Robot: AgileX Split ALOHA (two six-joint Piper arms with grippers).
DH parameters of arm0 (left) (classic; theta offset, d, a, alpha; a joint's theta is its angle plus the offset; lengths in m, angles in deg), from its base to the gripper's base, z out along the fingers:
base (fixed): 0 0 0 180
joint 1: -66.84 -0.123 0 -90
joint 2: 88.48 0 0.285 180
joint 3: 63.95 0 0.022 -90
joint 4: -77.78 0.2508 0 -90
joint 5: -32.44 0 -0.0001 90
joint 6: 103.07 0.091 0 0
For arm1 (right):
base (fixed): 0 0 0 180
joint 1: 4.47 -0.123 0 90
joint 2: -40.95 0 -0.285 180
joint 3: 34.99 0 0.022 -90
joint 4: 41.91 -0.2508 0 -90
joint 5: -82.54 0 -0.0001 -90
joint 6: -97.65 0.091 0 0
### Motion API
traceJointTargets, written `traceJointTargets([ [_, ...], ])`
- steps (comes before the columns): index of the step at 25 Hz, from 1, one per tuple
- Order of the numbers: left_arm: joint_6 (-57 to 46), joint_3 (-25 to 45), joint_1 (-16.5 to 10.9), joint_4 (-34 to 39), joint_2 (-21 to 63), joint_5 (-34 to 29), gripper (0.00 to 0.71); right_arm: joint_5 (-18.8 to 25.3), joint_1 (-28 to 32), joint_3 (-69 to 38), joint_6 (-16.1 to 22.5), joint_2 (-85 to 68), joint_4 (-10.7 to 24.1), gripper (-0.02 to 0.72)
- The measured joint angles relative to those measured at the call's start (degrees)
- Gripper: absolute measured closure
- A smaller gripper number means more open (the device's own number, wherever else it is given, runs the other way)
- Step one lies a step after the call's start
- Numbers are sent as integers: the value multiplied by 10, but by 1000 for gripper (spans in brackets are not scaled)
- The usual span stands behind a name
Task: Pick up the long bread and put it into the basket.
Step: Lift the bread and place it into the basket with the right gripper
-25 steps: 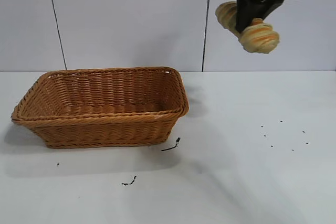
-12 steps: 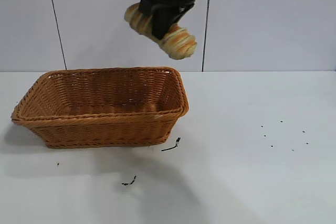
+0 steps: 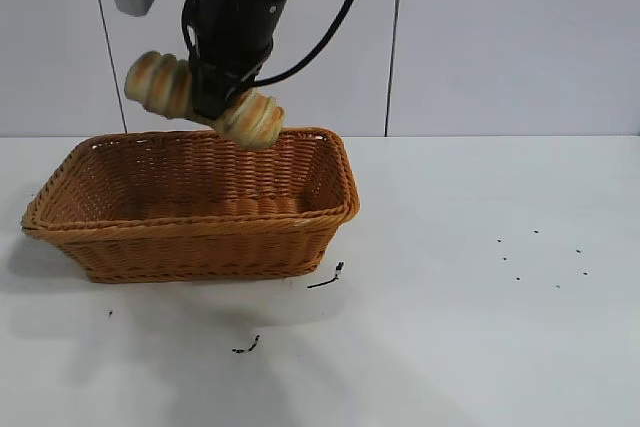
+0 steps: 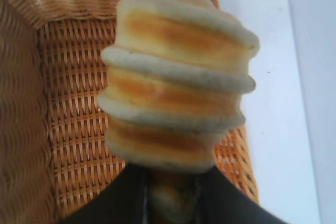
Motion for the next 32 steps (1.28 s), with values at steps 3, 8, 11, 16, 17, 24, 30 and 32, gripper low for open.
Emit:
traceJointTargets([
  [3,0,0,0,0,0,0,17,-4,0,0,0,13,-7,584],
  [8,0,0,0,0,0,0,17,-7,0,0,-2,15,-22,319],
  [11,0,0,0,0,0,0,17,-7,0,0,-2,15,-24,88],
  [16,0,0,0,0,0,0,17,-7,0,0,-2,5,-27,16],
  [17,0,0,0,0,0,0,17,-6,0,0,-2,1,-28,14],
  [24,0,0,0,0,0,0,17,26,0,0,48,-44,-43,14],
  [30,0,0,0,0,0,0,17,44,3,3,273,-97,-25,14],
  [32,0,0,0,0,0,0,17,60,11,3,347,-110,-6,14],
])
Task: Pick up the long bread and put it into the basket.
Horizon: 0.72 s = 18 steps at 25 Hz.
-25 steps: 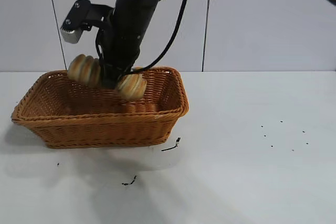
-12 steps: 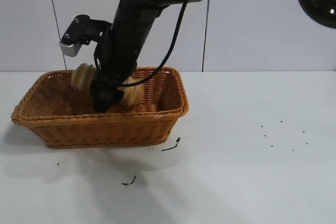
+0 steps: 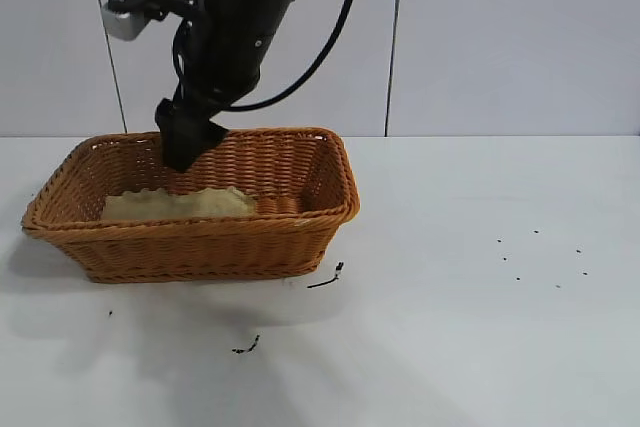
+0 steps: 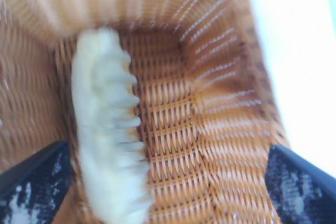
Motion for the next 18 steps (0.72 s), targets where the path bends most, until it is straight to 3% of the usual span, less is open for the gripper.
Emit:
traceJointTargets([
  [3,0,0,0,0,0,0,17,27,21,2,101,-5,16,14],
  [6,0,0,0,0,0,0,17,54,53,2,149,-5,23,14],
  [18,0,0,0,0,0,0,17,114,231,2,157,-5,23,14],
])
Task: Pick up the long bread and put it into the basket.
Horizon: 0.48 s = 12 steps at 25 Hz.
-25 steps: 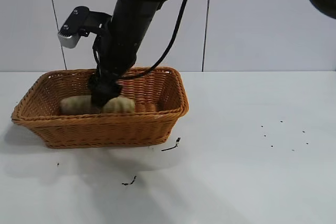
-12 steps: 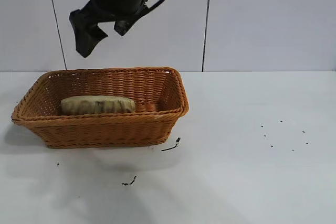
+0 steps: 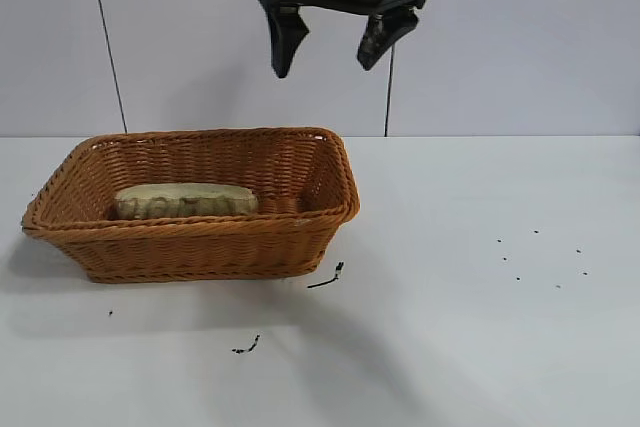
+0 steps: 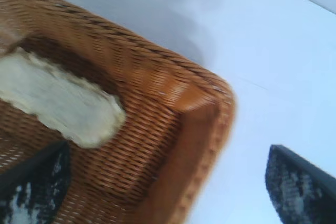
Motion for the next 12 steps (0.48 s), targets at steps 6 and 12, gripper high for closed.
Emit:
traceJointTargets([
  [6,0,0,0,0,0,0,17,26,92,0,0,0,0,13],
  [12,0,0,0,0,0,0,17,57,111,0,0,-1,-3,13],
])
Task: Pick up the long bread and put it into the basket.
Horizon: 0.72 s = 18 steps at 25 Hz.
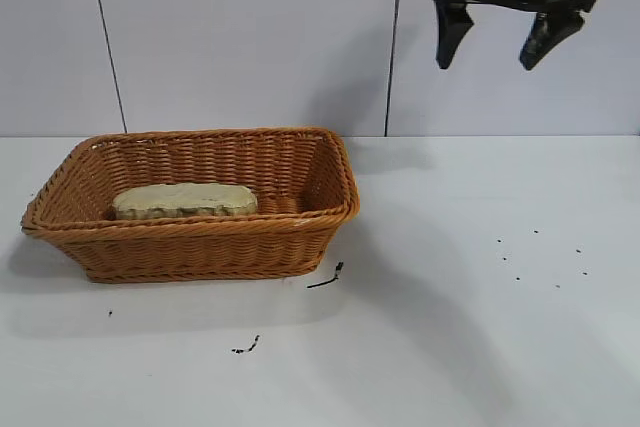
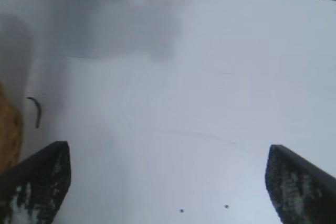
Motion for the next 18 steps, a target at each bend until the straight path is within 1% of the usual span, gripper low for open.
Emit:
traceJointTargets([
  [5,0,0,0,0,0,0,17,0,0,-7,2,-18,-2,13],
  [9,0,0,0,0,0,0,17,0,0,-72,2,-84,-4,13],
  [13,0,0,0,0,0,0,17,0,0,-200,2,-196,-4,13],
  [18,0,0,0,0,0,0,17,-1,0,-403,-4,-368,-2,13],
])
